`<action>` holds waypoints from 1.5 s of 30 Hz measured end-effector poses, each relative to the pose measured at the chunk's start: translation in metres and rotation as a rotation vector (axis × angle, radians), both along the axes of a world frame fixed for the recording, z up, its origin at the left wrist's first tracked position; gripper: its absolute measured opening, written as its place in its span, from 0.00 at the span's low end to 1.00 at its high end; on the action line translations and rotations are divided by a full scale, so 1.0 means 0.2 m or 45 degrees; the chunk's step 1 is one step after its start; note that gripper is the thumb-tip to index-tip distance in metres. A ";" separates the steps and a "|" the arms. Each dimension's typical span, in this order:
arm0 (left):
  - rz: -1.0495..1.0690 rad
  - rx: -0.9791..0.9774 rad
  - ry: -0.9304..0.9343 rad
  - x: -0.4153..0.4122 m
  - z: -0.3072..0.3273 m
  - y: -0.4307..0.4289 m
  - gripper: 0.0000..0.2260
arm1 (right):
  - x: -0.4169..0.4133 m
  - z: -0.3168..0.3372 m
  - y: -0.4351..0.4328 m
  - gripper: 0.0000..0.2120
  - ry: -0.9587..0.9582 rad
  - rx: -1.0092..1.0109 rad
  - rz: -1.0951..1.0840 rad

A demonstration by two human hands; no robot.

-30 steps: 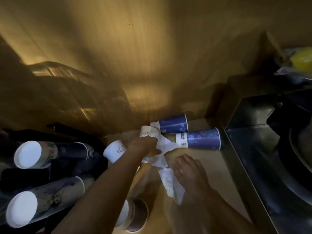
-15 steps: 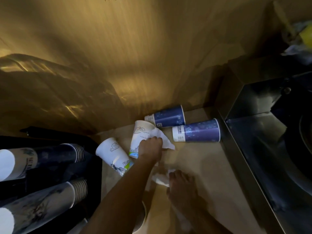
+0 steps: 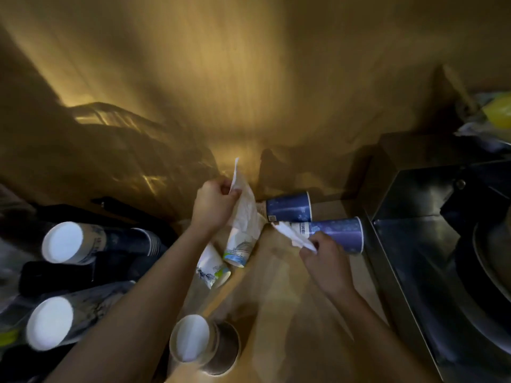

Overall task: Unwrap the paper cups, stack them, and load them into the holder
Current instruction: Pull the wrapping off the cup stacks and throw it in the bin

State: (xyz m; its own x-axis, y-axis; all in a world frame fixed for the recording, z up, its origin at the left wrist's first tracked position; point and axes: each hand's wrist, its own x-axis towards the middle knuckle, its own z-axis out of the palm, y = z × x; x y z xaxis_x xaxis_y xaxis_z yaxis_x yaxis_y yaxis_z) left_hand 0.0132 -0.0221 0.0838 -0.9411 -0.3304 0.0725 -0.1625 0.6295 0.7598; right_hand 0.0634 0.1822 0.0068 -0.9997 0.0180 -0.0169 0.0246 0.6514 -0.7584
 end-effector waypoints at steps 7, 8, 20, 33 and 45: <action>0.073 0.276 0.239 0.25 0.28 -0.14 0.07 | 0.00 0.28 -0.05 0.06 0.251 -0.181 0.074; 0.084 0.311 0.277 0.30 0.31 -0.15 0.08 | 0.01 0.31 -0.06 0.05 0.284 -0.206 0.102; 0.317 0.540 0.629 0.99 0.45 -0.27 0.09 | 0.38 0.56 -0.23 0.08 0.468 -0.464 0.365; 0.474 0.477 0.833 1.91 0.46 -0.62 0.08 | 0.99 0.70 -0.74 0.08 0.549 -0.463 0.682; 1.165 0.572 0.660 2.85 0.00 -0.90 0.10 | 1.64 0.47 -1.38 0.04 0.484 -0.509 1.205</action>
State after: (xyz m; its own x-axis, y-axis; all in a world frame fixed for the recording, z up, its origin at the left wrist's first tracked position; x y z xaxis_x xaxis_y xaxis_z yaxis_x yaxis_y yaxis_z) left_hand 0.5824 -0.2028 0.0833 -0.2256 -0.9706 0.0840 -0.0215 0.0912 0.9956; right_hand 0.3905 -0.0933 0.1008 -0.5474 -0.6981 0.4615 -0.6362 -0.0110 -0.7714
